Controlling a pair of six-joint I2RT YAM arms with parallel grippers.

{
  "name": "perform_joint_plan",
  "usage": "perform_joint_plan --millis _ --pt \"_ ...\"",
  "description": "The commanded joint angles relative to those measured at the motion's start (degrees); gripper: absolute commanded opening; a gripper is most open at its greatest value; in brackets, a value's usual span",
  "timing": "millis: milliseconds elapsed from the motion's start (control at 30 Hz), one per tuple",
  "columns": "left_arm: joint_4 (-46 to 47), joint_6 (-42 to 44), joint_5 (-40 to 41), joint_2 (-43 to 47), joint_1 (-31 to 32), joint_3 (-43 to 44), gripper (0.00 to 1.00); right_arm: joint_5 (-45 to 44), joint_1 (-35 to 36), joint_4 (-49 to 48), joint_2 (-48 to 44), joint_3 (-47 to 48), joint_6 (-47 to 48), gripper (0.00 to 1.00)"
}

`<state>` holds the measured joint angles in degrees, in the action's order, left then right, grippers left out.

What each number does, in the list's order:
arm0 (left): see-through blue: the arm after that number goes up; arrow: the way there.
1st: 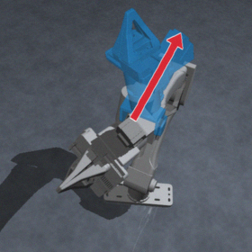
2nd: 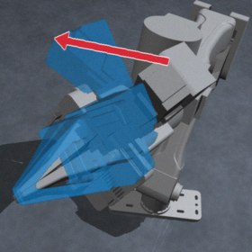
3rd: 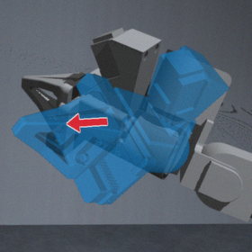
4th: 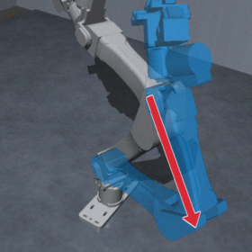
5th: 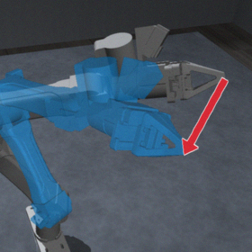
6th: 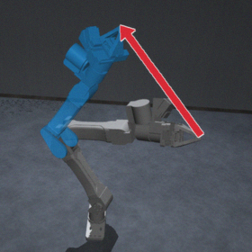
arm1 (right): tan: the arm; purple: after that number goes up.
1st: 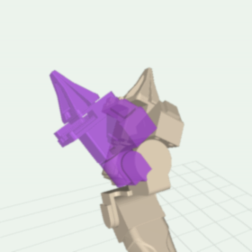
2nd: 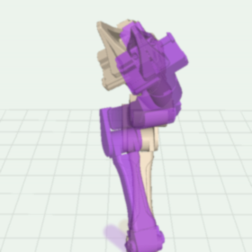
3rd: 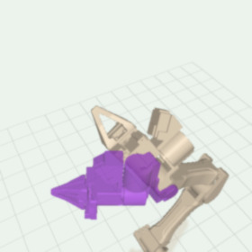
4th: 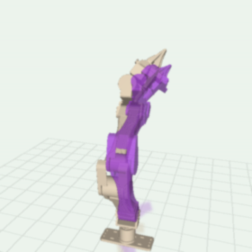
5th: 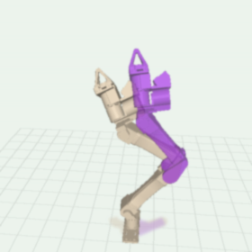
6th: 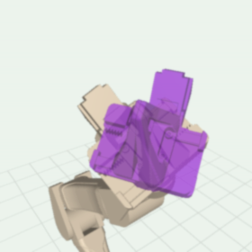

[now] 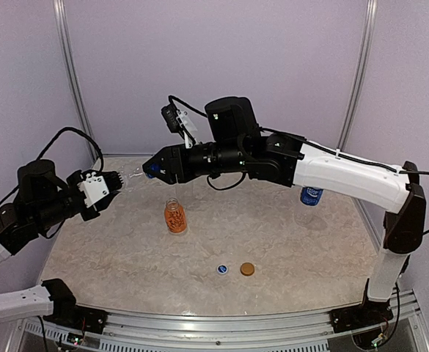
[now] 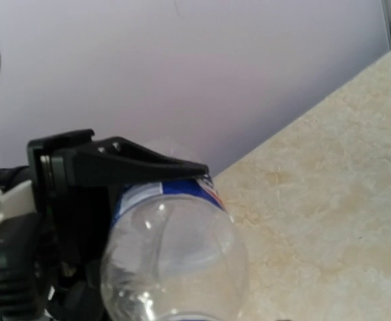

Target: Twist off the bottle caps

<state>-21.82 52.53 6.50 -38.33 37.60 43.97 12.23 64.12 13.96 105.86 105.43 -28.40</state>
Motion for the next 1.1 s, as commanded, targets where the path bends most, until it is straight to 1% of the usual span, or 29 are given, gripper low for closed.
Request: perform_joint_plan --millis 0,100,133,267,300,367,433,467,567,667,733,833,900,967,1067 --pt "1.5 0.3 0.0 -0.1 0.5 -0.4 0.43 0.3 0.2 2.4 0.5 0.3 -0.2 0.44" --pt "1.7 0.4 -0.1 -0.1 0.5 -0.5 0.43 0.9 0.3 1.9 0.1 -0.7 -0.5 0.38" --pt "1.8 0.5 -0.2 -0.1 0.5 -0.5 0.43 1.6 0.2 1.7 0.0 -0.9 -0.5 0.35" --pt "2.4 0.7 -0.3 -0.1 0.6 -0.4 0.43 4.3 0.2 1.0 0.3 -0.9 -0.1 0.05" --pt "2.4 0.4 -0.3 -0.2 0.6 -0.3 0.43 5.3 0.3 1.2 0.5 -0.7 0.1 0.00" --pt "1.2 -1.1 -0.9 -0.3 0.5 0.6 0.42 7.4 0.5 1.5 0.9 -0.3 1.7 0.00" --pt "-3.4 -3.8 -3.2 -0.3 0.5 2.4 0.42 8.3 1.5 2.7 0.9 0.2 6.3 0.00" --pt "-6.2 -5.2 -5.4 -0.2 0.4 3.4 0.42 7.3 2.2 3.6 0.7 0.4 9.9 0.00" --pt "-17.6 -8.0 -15.1 -0.1 0.3 7.3 0.42 2.3 5.6 6.1 -1.3 -0.8 24.5 0.00" --pt "-28.2 -6.8 -22.4 -0.5 0.6 10.3 0.42 -1.9 10.4 4.0 -4.8 -7.4 42.2 0.00" --pt "-33.1 -5.7 -25.4 -1.2 0.8 12.0 0.42 -9.2 13.2 1.6 -6.3 -11.4 51.7 0.00" --pt "-37.4 -5.0 -27.9 -1.7 1.1 13.4 0.41 -19.4 17.0 2.2 -6.5 -12.5 64.2 0.00" --pt "-39.4 -4.5 -29.0 -2.1 1.2 13.8 0.40 -26.4 20.0 0.5 -6.8 -14.2 73.8 0.00" --pt "-40.3 -4.1 -29.3 -2.1 1.4 13.6 0.40 -33.9 22.8 -3.8 -7.3 -17.7 85.9 0.00" --pt "-41.0 -3.6 -29.4 -2.0 1.8 12.9 0.40 -43.1 25.5 -12.0 -7.0 -20.8 100.0 0.00"
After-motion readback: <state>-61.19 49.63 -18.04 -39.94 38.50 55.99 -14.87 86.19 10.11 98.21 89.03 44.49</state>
